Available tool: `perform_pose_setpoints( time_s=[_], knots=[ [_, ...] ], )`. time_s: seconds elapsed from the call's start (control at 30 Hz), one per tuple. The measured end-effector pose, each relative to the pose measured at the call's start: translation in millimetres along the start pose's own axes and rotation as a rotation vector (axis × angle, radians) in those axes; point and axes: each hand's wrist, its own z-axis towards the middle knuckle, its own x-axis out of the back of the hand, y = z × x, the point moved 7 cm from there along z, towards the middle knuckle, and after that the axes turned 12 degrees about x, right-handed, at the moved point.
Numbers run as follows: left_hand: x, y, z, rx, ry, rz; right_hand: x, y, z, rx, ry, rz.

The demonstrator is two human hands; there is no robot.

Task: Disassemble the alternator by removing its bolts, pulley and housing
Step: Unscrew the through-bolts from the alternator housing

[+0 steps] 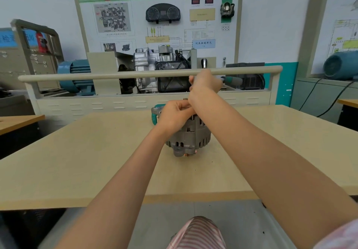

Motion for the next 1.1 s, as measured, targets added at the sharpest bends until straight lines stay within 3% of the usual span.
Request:
perform_pose_setpoints(
  time_s=[0.07,0.2,0.27,0.37,0.47,0.53,0.6,0.73,0.87,0.97,1.1],
  knots=[
    [-0.4,0.6,-0.9,0.002,0.009,0.006,-5.8,2.9,2.4,-0.092,-0.072,-0.055],
    [-1.4,-0.6,-0.4,0.029,-0.082,-0.037,-23.6,10.2,-2.0,-0.342,-0.465,-0.240],
    [-1.3,-1.6,-0.2,0.048,-0.111,-0.035,-26.3,11.3,-4.9,-0.394,-0.580,-0.284],
    [-1.2,-0.6,-0.3,0.039,-0.106,-0.043,-24.7,11.3,-6.0,-0.355,-0.499,-0.260],
    [1.4,-1.3,0.3,0.028,-0.023,-0.008,-11.7,-0.4,-2.5,-0.025,-0.189,-0.171],
    [2.4,-3.1,1.7,0.040,0.013,0.014,-7.2,-4.2,-0.3,0.123,-0.093,-0.154],
    [1.8,-2.8,1.9,0.035,0.008,-0.013,-13.0,-0.6,-1.1,0.044,-0.169,-0.217],
    [-1.6,-0.2,1.0,0.056,-0.089,-0.044,-27.7,10.9,-3.7,-0.268,-0.501,-0.297],
    [-2.0,-1.5,0.8,0.087,-0.137,-0.012,-29.5,12.6,-8.2,-0.393,-0.710,-0.284],
    [-0.2,-0.4,-0.2,0.072,-0.116,-0.017,-25.4,11.3,-6.4,-0.296,-0.536,-0.251],
    [3.8,-3.0,2.8,0.078,0.009,0.051,-7.2,-4.4,-0.7,0.165,-0.110,-0.219]
  ],
)
